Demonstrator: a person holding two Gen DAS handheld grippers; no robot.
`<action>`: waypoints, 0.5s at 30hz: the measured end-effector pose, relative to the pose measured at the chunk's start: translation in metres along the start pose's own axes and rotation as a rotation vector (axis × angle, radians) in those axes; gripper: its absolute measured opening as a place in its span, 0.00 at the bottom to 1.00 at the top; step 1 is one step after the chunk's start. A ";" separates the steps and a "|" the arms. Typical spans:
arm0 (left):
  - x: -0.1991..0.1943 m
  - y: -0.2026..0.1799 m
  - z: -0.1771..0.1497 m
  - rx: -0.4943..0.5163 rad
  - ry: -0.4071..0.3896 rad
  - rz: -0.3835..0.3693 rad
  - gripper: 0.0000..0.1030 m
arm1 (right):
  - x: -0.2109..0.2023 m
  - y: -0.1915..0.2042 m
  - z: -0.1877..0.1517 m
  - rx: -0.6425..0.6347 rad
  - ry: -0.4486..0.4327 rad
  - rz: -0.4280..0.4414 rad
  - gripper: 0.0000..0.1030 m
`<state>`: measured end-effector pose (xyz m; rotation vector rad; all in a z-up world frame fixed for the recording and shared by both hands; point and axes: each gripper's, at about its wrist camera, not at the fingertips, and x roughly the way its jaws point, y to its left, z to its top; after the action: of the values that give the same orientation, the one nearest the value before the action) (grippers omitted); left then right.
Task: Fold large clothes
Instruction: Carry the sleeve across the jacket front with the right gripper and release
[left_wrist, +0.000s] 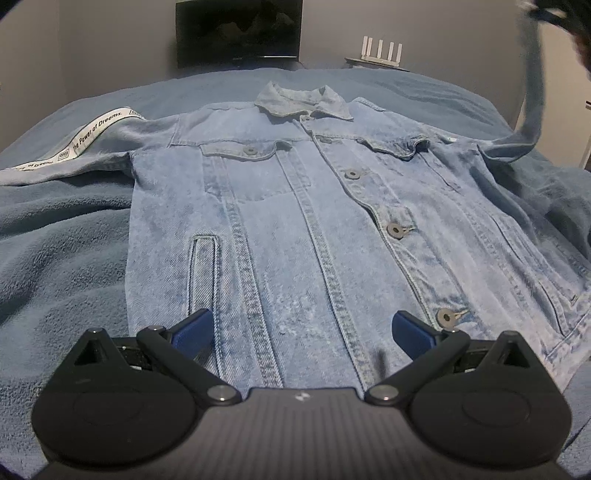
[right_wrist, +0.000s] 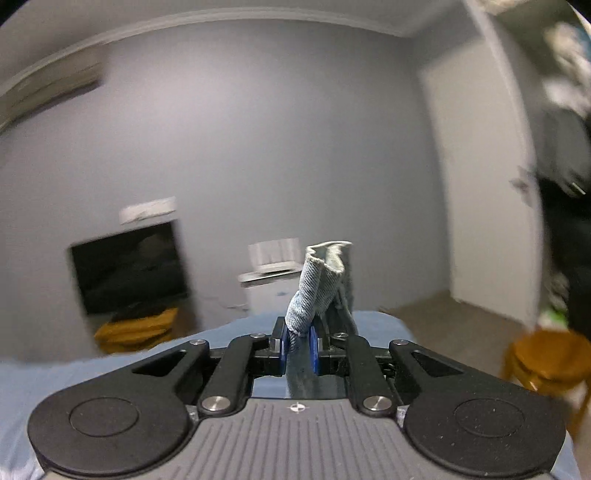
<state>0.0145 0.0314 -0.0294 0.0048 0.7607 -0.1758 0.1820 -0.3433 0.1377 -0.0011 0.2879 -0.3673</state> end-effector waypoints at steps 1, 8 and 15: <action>-0.001 0.000 0.000 0.001 -0.004 -0.006 1.00 | 0.002 0.026 -0.004 -0.047 0.004 0.026 0.13; -0.004 0.007 0.000 -0.051 -0.010 -0.045 1.00 | 0.008 0.196 -0.074 -0.284 0.070 0.203 0.12; -0.012 0.012 -0.001 -0.067 -0.013 -0.074 1.00 | -0.006 0.337 -0.179 -0.538 0.183 0.325 0.11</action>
<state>0.0070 0.0450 -0.0225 -0.0881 0.7539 -0.2202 0.2460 -0.0171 -0.0501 -0.4462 0.5531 0.0423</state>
